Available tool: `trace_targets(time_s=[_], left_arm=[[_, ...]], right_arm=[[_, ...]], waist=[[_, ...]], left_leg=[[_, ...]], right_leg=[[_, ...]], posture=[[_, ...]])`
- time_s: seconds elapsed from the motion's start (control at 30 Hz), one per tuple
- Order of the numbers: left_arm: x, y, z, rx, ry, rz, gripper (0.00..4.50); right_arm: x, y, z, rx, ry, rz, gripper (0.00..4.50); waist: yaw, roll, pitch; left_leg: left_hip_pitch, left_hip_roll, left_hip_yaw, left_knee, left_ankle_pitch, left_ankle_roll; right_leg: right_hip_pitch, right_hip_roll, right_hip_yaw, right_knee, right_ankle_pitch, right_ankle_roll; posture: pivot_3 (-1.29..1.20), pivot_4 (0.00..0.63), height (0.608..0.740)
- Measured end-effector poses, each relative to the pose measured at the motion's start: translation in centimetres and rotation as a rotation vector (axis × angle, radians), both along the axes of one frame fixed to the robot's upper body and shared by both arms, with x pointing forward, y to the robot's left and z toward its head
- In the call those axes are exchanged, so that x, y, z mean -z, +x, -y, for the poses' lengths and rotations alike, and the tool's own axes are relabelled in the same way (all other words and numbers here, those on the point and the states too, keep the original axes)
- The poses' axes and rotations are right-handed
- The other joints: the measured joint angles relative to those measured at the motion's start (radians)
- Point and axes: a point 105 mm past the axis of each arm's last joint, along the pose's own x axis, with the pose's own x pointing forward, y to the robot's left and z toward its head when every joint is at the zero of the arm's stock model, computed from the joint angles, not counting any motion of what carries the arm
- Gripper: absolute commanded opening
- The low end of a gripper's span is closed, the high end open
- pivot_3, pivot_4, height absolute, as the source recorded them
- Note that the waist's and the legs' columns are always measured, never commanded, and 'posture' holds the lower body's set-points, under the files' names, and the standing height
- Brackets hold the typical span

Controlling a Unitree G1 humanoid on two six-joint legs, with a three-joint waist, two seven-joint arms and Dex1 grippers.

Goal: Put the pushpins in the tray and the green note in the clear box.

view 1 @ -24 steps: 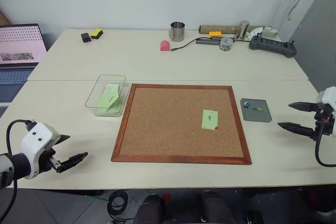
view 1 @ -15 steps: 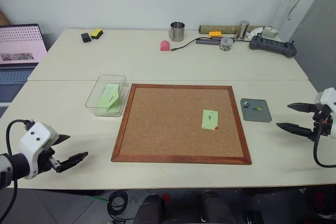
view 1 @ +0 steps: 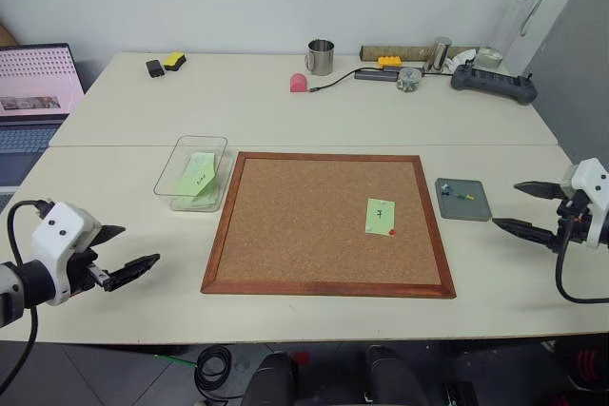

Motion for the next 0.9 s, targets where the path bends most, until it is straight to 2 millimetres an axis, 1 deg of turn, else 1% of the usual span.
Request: trace_targets(time_s=[0.17,0.27,0.33,0.37,0.4,0.43,0.47,0.5,0.53,0.57,0.6,0.63,0.7,0.77,0.83,0.87,0.9], left_arm=[[0.3,-0.2,0.5,0.005,-0.032,-0.005,4.47],[0.2,-0.2,0.8,0.019,-0.038,-0.001,4.10],[0.1,-0.2,1.1,0.030,-0.047,0.004,3.76],[0.0,-0.2,1.3,0.039,-0.048,0.009,3.42],[-0.2,-0.2,1.5,0.049,-0.048,0.012,3.28],[-0.4,0.0,2.1,0.072,-0.050,0.020,2.98],[-0.7,0.2,2.8,0.104,-0.052,0.028,2.75],[-0.8,0.3,3.3,0.127,-0.052,0.032,2.66],[-1.0,0.6,4.4,0.167,-0.053,0.037,2.38],[-1.1,0.9,5.1,0.194,-0.054,0.042,2.24],[-1.4,1.3,6.5,0.248,-0.056,0.052,1.94],[-1.7,1.7,7.8,0.291,-0.059,0.068,1.85],[-2.1,2.4,9.8,0.355,-0.077,0.093,1.39],[-1.8,2.8,11.3,0.402,-0.101,0.088,0.98],[-1.5,3.5,13.2,0.456,-0.141,0.096,0.69],[-1.5,4.0,14.3,0.479,-0.169,0.106,0.41],[-1.5,4.4,15.3,0.503,-0.188,0.112,0.23]], right_arm=[[0.0,0.0,0.0,0.000,-0.009,0.003,4.50],[0.0,0.0,0.0,-0.002,-0.010,0.003,4.50],[0.0,0.0,-0.1,-0.006,-0.011,0.004,4.50],[-0.1,0.0,-0.2,-0.010,-0.013,0.006,4.50],[-0.1,-0.1,-0.2,-0.014,-0.014,0.006,4.50],[-0.1,-0.1,-0.4,-0.019,-0.015,0.004,4.50],[0.0,-0.3,-0.6,-0.028,-0.017,0.000,4.50],[-0.1,-0.3,-0.8,-0.037,-0.019,0.001,4.50],[-0.2,-0.5,-1.2,-0.051,-0.014,-0.001,4.50],[-0.2,-0.6,-1.5,-0.061,-0.010,-0.004,4.50],[-0.4,-0.8,-2.2,-0.083,-0.011,-0.004,4.50],[-0.6,-0.9,-2.9,-0.104,-0.006,-0.003,4.50],[-1.1,-1.1,-4.1,-0.140,0.018,0.005,4.50],[-1.2,-1.3,-5.0,-0.164,0.044,0.002,4.50],[-0.9,-1.4,-6.1,-0.189,0.057,-0.014,4.50],[-0.7,-1.4,-6.9,-0.204,0.068,-0.016,4.50],[-0.6,-1.3,-7.6,-0.223,0.081,-0.016,4.50]], waist=[[0.000,0.000,0.000],[0.000,0.000,0.000],[0.000,0.000,0.000],[0.000,0.000,0.000],[0.000,0.000,0.000],[0.000,0.000,0.000],[0.000,0.000,0.000],[0.001,0.000,0.000],[0.001,0.000,0.000],[0.003,0.000,0.000],[0.004,0.000,0.000],[0.004,0.000,0.000],[0.004,0.000,0.000],[0.003,0.000,0.000],[0.001,0.000,0.000],[0.002,0.000,0.000],[0.002,0.000,0.000]], left_leg=[[0.000,0.000,0.000,0.000,0.000,0.000],[0.000,0.000,0.000,0.000,0.000,0.000],[0.000,0.000,0.000,0.000,0.000,0.000],[0.000,0.000,0.000,0.000,0.000,0.000],[0.000,0.000,0.000,0.000,0.000,0.000],[0.000,0.000,0.000,0.000,0.000,0.000],[0.000,0.000,0.000,0.000,0.000,0.000],[0.000,0.000,0.000,0.000,0.000,0.000],[0.000,0.000,0.000,0.000,0.000,0.000],[0.000,-0.001,-0.001,0.001,0.000,0.000],[-0.001,-0.001,-0.001,0.001,0.000,0.000],[-0.001,-0.001,-0.001,0.001,0.000,0.000],[0.000,-0.001,-0.001,0.001,0.000,0.000],[0.000,-0.001,-0.001,0.001,0.000,0.000],[0.000,-0.001,0.000,0.001,0.000,0.000],[0.000,-0.002,-0.001,0.002,0.000,0.000],[-0.001,-0.002,-0.001,0.002,0.000,0.000]], right_leg=[[0.000,0.000,0.000,0.000,0.000,0.000],[0.000,0.000,0.000,0.000,0.000,0.000],[0.000,0.000,0.000,0.000,0.000,0.000],[0.000,0.000,0.000,0.000,0.000,0.000],[0.000,0.000,0.000,0.000,0.000,0.000],[0.000,0.000,0.000,0.000,0.000,0.000],[0.000,0.000,0.000,0.000,0.000,0.000],[0.000,0.000,0.000,0.000,0.000,0.000],[0.001,0.000,0.000,0.000,0.000,0.000],[0.001,0.000,0.000,0.000,0.000,0.001],[0.001,0.000,0.000,0.000,0.001,0.001],[0.001,0.000,0.000,0.000,0.001,0.001],[0.001,0.000,0.001,0.000,0.001,0.002],[0.001,0.000,0.001,0.000,0.001,0.002],[0.001,0.000,0.001,0.000,0.001,0.002],[0.001,0.001,0.000,0.001,0.002,0.003],[0.001,0.001,0.000,0.001,0.002,0.003]], posture=[[0.00,0.150,0.740],[0.00,0.150,0.740],[0.00,0.150,0.740],[0.00,0.150,0.740],[0.00,0.150,0.740],[0.00,0.150,0.740],[0.00,0.150,0.740],[0.00,0.150,0.740],[0.00,0.150,0.740],[0.00,0.150,0.740],[0.00,0.150,0.740],[0.00,0.150,0.740],[0.00,0.150,0.740],[0.00,0.150,0.740],[0.00,0.150,0.740],[0.00,0.150,0.740],[0.00,0.150,0.740]])
